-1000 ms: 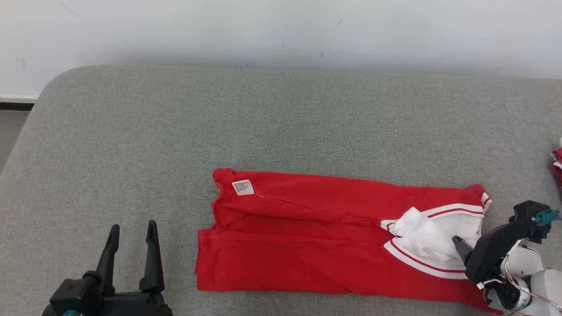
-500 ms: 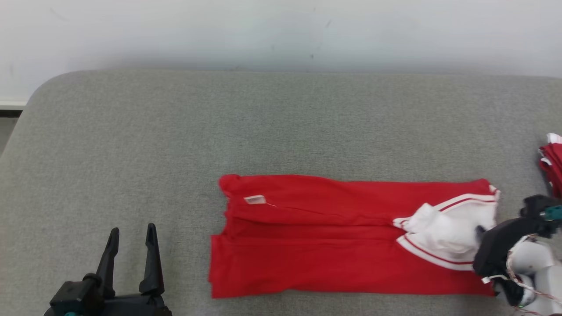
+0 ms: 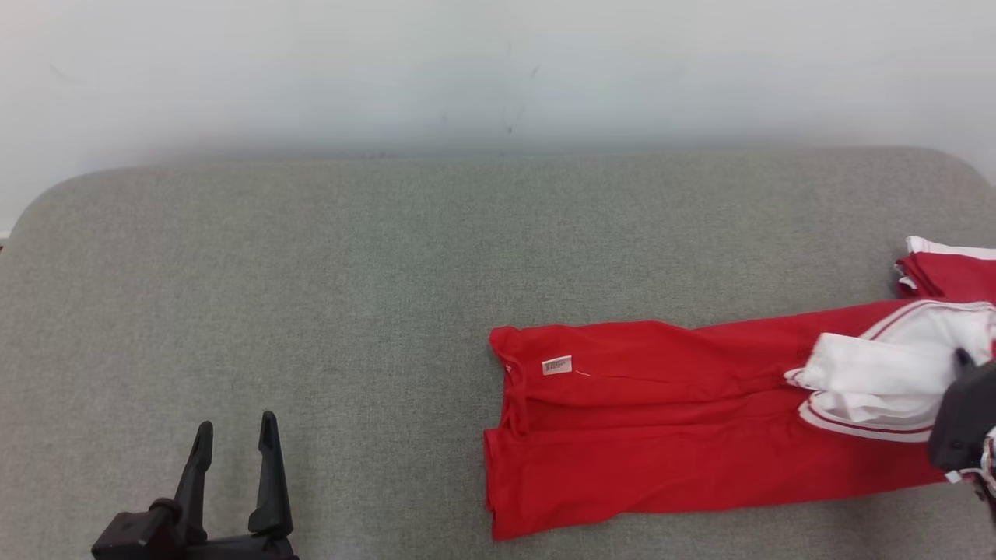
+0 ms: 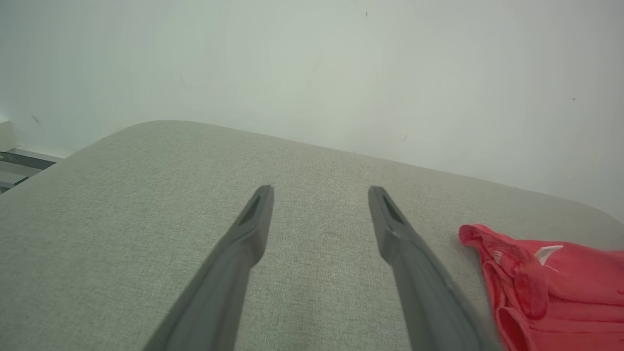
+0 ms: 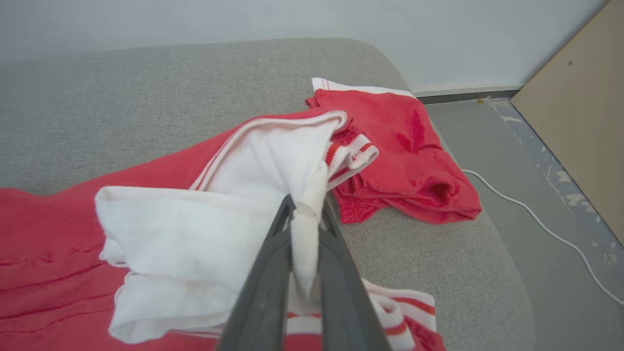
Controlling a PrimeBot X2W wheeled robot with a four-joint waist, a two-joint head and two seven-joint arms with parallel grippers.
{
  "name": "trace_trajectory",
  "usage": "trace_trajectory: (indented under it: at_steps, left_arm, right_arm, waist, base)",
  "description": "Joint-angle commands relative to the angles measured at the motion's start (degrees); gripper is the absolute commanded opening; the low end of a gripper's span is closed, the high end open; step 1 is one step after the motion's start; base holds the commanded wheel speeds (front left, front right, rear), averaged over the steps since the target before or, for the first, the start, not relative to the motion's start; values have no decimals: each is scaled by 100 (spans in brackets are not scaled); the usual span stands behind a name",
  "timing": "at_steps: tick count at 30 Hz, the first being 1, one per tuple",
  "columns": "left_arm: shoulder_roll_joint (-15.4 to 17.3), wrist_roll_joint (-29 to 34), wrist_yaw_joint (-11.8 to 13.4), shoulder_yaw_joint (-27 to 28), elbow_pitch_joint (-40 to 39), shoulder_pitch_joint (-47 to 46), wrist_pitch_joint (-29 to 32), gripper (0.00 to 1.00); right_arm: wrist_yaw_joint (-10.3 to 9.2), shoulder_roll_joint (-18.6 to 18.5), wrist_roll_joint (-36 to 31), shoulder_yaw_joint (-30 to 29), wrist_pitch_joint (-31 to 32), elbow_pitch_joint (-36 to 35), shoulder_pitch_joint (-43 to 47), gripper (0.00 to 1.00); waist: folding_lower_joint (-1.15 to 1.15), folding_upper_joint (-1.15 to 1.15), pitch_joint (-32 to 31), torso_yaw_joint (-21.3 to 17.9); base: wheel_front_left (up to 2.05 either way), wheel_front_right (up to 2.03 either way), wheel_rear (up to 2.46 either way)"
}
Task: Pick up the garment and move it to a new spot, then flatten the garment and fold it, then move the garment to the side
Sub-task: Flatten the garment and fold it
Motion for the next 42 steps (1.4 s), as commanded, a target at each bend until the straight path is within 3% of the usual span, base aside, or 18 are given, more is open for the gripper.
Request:
trace_trajectory:
  at_steps: [1,7,11,15,29,40,42]
  left_arm:
    - [-1,-81,31,-1,16,85,-1,100]
    - [-1,-84,35,-10,39,120,-1,100]
    - [-1,-85,23,-3,50,109,0,100]
    - [-1,-80,16,7,51,67,-1,100]
    - [-1,-140,11,-311,209,-145,0,100]
    - [0,-185,18,-439,266,-75,-1,100]
    - [-2,-181,9,-448,277,-76,-1,100]
  right_arm:
    - [-17,-2,-2,194,85,-205,102,0]
    - [-17,71,286,1287,458,-821,282,0]
    - [-17,161,546,2131,592,-807,187,0]
    - [-17,373,698,2894,609,-400,-141,0]
    - [-17,1005,1095,4439,314,1687,-1426,0]
    - [-16,1085,1522,5067,-328,2739,-1981,0]
    - [-17,1082,1674,5181,-449,2843,-2052,100]
  waist:
    - [0,0,-64,-42]
    - [0,0,-143,-31]
    - [0,0,-159,-5]
    - [0,0,-134,21]
    - [0,0,-102,397]
    - [0,0,-152,547]
    - [0,0,-161,563]
  base:
    - [0,0,0]
    - [0,0,0]
    - [0,0,0]
    - [0,0,0]
    - [0,0,0]
    - [0,0,0]
    - [0,0,0]
